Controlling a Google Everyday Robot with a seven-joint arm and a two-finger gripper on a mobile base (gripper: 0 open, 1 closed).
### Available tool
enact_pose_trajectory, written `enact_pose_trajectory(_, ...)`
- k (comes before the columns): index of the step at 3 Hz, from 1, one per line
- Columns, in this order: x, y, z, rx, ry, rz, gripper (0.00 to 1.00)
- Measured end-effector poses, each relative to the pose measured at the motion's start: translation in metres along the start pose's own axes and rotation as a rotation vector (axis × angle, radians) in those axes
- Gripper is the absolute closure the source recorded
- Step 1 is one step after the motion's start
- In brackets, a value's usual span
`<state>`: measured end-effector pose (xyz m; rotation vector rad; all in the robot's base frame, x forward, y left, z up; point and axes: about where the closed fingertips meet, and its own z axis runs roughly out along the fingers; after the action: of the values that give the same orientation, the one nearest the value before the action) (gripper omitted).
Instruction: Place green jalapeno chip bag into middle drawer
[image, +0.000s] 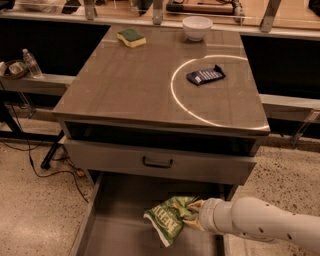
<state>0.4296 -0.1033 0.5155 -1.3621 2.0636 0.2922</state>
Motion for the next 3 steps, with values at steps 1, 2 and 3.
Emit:
enact_pose_trajectory(1,0.003,0.005,0.014,0.015,-0.001,-0.001,1.00)
enact_pose_trajectory(2,0.008,0.009,0.042,0.050,0.001,0.003,1.00)
enact_pose_trajectory(3,0.018,0.011,0.065,0.081,0.010,-0.006,1.00)
